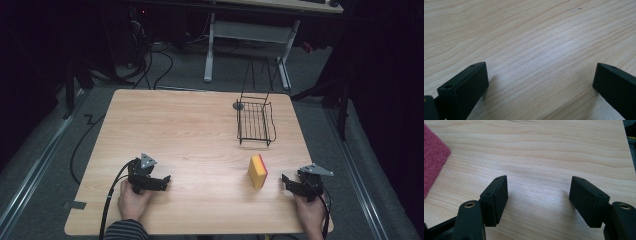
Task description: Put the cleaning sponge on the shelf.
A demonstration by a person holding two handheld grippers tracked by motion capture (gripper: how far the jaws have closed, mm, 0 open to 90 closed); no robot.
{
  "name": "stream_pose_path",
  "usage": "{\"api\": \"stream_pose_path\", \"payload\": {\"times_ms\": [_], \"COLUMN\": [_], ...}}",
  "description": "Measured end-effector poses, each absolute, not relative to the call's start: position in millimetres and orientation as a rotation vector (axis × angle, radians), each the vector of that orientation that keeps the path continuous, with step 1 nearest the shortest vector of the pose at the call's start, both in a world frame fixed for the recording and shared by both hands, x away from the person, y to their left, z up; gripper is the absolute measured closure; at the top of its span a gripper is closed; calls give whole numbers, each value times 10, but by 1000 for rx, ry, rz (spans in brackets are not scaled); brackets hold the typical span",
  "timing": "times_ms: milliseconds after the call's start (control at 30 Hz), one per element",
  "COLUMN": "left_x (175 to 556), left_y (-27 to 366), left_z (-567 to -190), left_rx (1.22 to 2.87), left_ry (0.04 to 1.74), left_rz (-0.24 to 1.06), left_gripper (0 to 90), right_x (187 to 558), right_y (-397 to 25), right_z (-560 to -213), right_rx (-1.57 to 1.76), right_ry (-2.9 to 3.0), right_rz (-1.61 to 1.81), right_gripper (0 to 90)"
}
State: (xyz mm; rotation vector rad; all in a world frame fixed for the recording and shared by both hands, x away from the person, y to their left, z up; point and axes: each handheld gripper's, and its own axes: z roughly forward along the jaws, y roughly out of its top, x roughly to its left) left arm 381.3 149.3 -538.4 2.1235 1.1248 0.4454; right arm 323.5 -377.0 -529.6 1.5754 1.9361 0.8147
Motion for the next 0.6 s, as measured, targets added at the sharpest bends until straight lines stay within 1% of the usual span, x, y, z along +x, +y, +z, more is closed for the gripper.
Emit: {"api": "stream_pose_path", "payload": {"times_ms": [600], "left_x": [3807], "left_y": [1508], "left_z": [-5377], "left_rx": [2119], "left_ry": [1132], "left_rz": [450], "left_gripper": [36], "right_x": [3239], "right_y": [-3773], "right_z": [-5295], "right_rx": [1578], "right_ry": [1937], "right_rz": [816], "right_gripper": [314]}}
